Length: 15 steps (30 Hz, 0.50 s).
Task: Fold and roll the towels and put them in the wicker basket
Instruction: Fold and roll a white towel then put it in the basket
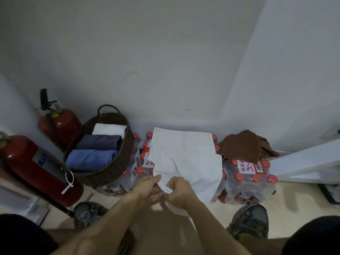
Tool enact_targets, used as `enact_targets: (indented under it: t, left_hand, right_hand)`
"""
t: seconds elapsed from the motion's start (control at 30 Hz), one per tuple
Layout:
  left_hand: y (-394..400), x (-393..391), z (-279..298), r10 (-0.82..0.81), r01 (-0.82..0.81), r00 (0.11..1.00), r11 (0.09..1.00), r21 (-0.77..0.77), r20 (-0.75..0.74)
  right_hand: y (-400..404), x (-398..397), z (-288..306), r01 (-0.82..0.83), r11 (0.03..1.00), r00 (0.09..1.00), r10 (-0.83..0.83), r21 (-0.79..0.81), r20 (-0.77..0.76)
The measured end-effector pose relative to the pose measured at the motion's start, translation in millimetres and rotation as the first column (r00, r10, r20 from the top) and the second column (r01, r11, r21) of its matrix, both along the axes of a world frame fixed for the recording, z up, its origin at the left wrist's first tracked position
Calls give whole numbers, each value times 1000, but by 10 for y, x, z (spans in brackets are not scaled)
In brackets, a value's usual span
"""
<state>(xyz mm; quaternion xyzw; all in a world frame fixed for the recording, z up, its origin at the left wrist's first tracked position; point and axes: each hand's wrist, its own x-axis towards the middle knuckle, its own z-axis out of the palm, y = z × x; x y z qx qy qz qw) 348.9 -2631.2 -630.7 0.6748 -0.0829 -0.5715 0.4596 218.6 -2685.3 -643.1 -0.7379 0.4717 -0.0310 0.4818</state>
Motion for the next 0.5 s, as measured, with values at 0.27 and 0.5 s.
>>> enact_targets:
  t: [0.27, 0.5]
  left_hand:
    - [-342, 422, 1079, -598, 555, 360, 754, 351, 716]
    - [-535, 242, 1814, -393, 752, 429, 654, -81, 813]
  right_hand:
    - [-654, 23, 1122, -254, 950, 967, 250, -179, -48]
    - [-967, 50, 1973, -286, 955, 942, 296, -81, 157]
